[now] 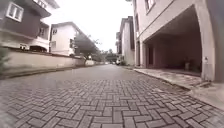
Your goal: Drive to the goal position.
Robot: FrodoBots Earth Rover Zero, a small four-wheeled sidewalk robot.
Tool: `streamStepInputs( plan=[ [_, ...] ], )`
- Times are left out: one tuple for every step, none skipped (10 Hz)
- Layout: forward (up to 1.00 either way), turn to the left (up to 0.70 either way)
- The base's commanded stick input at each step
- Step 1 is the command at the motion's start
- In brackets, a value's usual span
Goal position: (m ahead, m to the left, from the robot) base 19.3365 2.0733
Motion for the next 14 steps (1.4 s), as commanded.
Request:
streamStepInputs(
  plan=[
    [0.5, 0.0],
    [0.5, 0.0],
    [0.5, 0.0],
    [0.5, 0.0],
    [0.5, 0.0],
    [0.5, 0.0],
    [0.5, 0.0],
    [0.5, 0.0],
    [0.5, 0.0],
    [0.5, 0.0],
    [0.5, 0.0],
    [0.5, 0.0],
    [0.5, 0.0],
    [0.5, 0.0]
  ],
)
